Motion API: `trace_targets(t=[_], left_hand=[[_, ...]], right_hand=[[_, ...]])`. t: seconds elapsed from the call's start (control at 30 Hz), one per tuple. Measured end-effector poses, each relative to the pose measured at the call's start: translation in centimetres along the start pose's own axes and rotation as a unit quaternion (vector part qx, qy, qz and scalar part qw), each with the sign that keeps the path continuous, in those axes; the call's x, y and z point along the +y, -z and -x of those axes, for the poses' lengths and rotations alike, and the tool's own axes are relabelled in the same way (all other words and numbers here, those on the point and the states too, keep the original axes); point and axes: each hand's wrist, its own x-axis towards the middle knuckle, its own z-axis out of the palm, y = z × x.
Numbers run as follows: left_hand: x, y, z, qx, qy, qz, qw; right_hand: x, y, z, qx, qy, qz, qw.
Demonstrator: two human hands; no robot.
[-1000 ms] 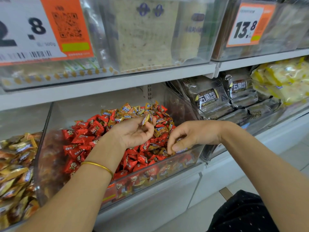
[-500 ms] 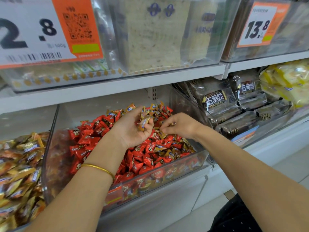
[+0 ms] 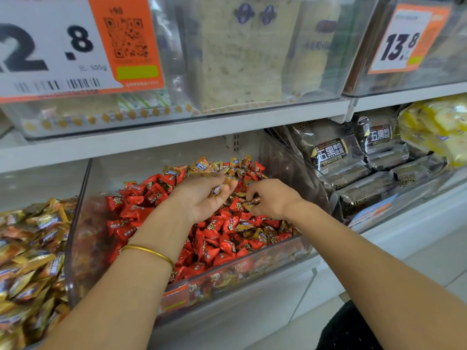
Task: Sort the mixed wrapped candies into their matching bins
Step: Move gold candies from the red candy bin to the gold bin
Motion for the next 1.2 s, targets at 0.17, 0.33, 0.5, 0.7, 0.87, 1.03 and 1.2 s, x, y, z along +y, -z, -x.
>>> trace_targets(t=[0.17, 0.33, 0.5, 0.7, 0.87, 1.03, 1.2], left_hand=[[0.0, -0.2, -0.8, 0.023, -0.155, -0.316, 0.936], [-1.3, -1.0, -3.2, -0.033, -0.272, -0.632, 0.725], [-3.0, -0.9, -5.8, -0.018, -0.254, -0.758, 0.601], [-3.6, -0.8, -5.7, 0.007, -0.299, -0.758, 0.58], [-2.3, -0.2, -5.4, 0.044, -0.322, -0.619, 0.715], [-1.2, -0.2, -3.8, 0.018, -0.319, -0.585, 0.746], [-1.3, 0.1, -2.9, -0.094, -0.251, -0.667, 0.695]], right_hand=[[0.7, 1.4, 1.3, 0.059, 0.013, -0.175, 0.983], [0.7, 2.5, 3.0, 0.04, -0.08, -0.43, 0.898], [0.2, 3.9, 3.8, -0.032, -0.193, -0.694, 0.693], [0.0, 4.0, 3.8, -0.076, -0.219, -0.813, 0.534], [0.3, 3.2, 3.4, -0.001, -0.152, -0.631, 0.761], [0.3, 2.1, 2.6, 0.058, -0.079, -0.307, 0.947], [0.0, 1.3, 1.4, 0.014, -0.07, -0.074, 0.995]])
